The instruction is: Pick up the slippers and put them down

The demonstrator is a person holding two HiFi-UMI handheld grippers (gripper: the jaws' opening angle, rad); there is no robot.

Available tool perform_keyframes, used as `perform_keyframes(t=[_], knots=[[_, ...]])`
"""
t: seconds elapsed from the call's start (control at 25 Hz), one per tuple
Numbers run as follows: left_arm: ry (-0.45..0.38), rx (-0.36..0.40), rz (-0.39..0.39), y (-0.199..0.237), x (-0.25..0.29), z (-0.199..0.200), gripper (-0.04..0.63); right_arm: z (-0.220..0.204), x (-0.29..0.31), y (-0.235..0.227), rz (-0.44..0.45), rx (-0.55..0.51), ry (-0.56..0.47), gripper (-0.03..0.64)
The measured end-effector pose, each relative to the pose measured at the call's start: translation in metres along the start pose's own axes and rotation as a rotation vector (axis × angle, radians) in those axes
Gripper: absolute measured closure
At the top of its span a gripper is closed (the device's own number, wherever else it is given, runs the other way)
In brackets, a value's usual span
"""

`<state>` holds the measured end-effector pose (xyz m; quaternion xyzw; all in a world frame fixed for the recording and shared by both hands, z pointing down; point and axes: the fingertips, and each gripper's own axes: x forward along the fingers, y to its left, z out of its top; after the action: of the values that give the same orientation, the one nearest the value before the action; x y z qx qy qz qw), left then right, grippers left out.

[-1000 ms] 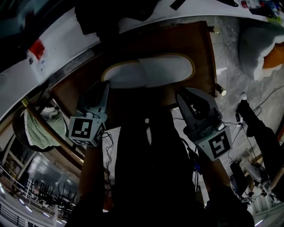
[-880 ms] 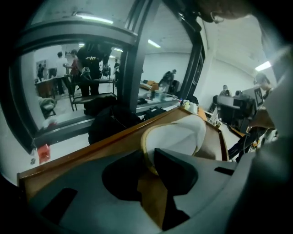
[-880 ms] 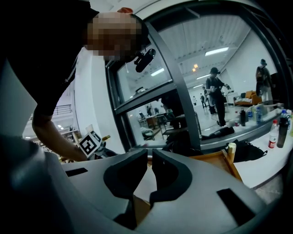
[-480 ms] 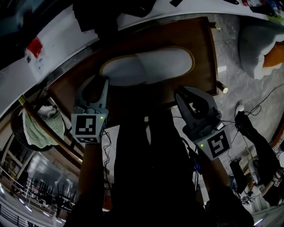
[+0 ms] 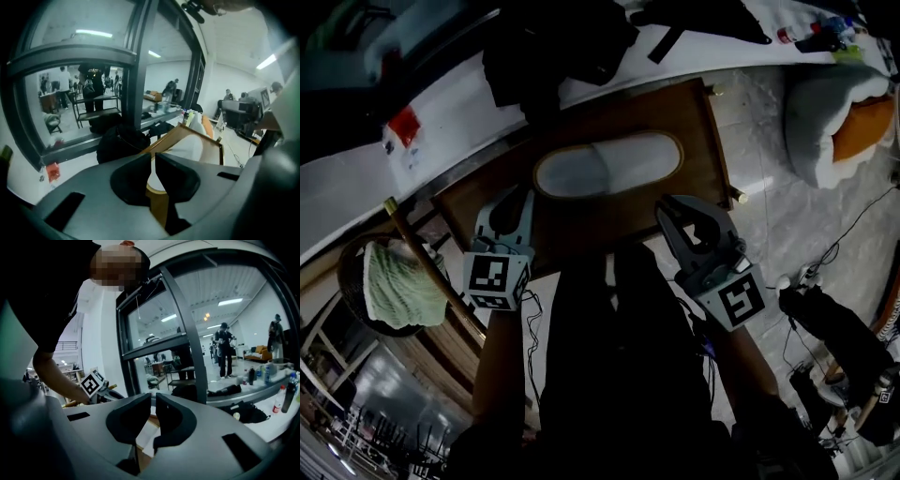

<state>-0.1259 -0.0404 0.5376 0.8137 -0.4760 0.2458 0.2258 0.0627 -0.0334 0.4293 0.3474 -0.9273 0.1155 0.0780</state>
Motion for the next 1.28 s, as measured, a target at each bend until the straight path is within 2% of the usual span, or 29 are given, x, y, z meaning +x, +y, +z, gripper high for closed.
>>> perform_keyframes(t=[0.32, 0.48, 0.68, 0.92, 1.28], knots=[[-0.128, 0.009, -0.141, -0.060, -0.087, 0.095, 0.583, 0.112, -0.030, 0.041, 0.037, -0.128, -0.059, 0.575], [-0.252, 0.042, -0.203, -0.073, -0.113, 0.160, 0.583, 0.172, -0.029, 0.044, 0.067, -0.228, -0.137, 0.575], [-0.348, 0.082, -0.299, -0.109, -0.162, 0.208, 0.584, 0.218, -0.045, 0.073, 0.096, -0.227, -0.191, 0.575], [-0.447, 0.153, -0.350, -0.124, -0.195, 0.247, 0.584, 0.238, -0.041, 0.097, 0.153, -0.239, -0.223, 0.575], [-0.423, 0.136, -0.433, -0.134, -0.194, 0.240, 0.584, 0.226, -0.038, 0.114, 0.215, -0.281, -0.178, 0.577]])
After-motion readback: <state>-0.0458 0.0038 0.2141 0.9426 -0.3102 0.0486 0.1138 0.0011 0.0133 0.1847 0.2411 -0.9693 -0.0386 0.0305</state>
